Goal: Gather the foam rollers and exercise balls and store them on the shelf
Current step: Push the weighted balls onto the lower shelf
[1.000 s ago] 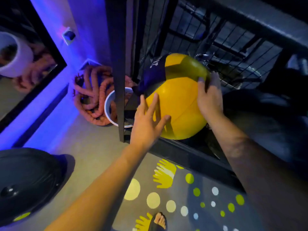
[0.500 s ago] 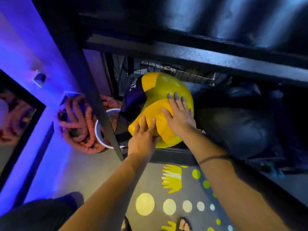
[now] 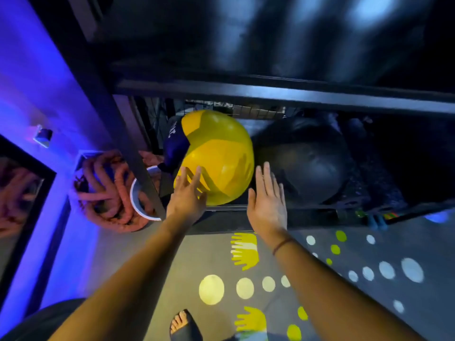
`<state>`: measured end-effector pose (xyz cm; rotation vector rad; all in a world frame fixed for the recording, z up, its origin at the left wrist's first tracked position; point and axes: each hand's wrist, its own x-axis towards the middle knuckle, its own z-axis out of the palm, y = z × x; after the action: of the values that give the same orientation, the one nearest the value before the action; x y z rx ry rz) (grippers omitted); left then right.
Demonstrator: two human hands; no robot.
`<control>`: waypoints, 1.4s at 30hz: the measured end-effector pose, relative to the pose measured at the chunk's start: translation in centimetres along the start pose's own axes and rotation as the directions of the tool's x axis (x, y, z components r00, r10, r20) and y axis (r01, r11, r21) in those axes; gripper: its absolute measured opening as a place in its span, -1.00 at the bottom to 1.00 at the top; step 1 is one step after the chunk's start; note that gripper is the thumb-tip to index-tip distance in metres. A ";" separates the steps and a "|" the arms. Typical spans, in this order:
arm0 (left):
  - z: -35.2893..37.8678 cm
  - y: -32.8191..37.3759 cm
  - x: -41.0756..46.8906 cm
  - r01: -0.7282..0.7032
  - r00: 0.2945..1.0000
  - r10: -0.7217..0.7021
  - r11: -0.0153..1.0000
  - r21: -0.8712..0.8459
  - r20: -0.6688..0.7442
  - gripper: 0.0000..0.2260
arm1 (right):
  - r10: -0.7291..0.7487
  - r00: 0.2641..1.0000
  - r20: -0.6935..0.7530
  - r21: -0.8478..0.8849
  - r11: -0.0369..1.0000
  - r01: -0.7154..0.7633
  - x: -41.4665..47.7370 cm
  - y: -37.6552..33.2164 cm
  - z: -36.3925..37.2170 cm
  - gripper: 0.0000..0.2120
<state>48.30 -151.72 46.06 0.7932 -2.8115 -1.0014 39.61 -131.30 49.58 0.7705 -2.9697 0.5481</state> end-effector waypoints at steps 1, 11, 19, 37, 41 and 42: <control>-0.6 1.1 -1.3 -0.002 0.996 -0.001 0.999 -0.036 -0.086 -0.31 | 0.041 0.999 0.020 0.004 0.999 -0.041 -1.2 1.3 -1.2 -0.45; -1.1 20.4 -18.7 0.004 0.995 -0.041 0.927 -0.374 -0.090 -0.53 | 0.150 0.984 0.101 0.238 0.956 -0.170 -12.3 10.8 -20.3 -0.44; 0.7 32.1 -25.4 -0.033 0.998 0.053 0.854 -0.519 0.023 -0.73 | 0.275 0.955 0.108 0.276 0.915 -0.295 -21.4 19.1 -31.4 -0.42; 4.5 21.7 -15.4 0.401 0.859 -0.513 0.678 -0.616 -0.006 -0.79 | 0.323 0.839 0.439 0.176 0.884 -0.433 -16.7 25.1 -21.7 -0.75; 3.3 19.2 -11.8 0.438 0.778 -0.627 0.595 -0.674 -0.048 -0.70 | 0.183 0.863 0.471 0.218 0.924 -0.315 -11.0 20.5 -17.5 -0.73; 3.3 18.2 -10.6 0.435 0.770 -0.637 0.581 -0.688 -0.050 -0.67 | 0.143 0.870 0.471 0.260 0.920 -0.292 -9.1 19.1 -16.4 -0.74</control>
<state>48.58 -132.70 55.73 1.5607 -1.7419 -1.6255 37.50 -105.90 57.68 0.6439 -3.4742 1.0251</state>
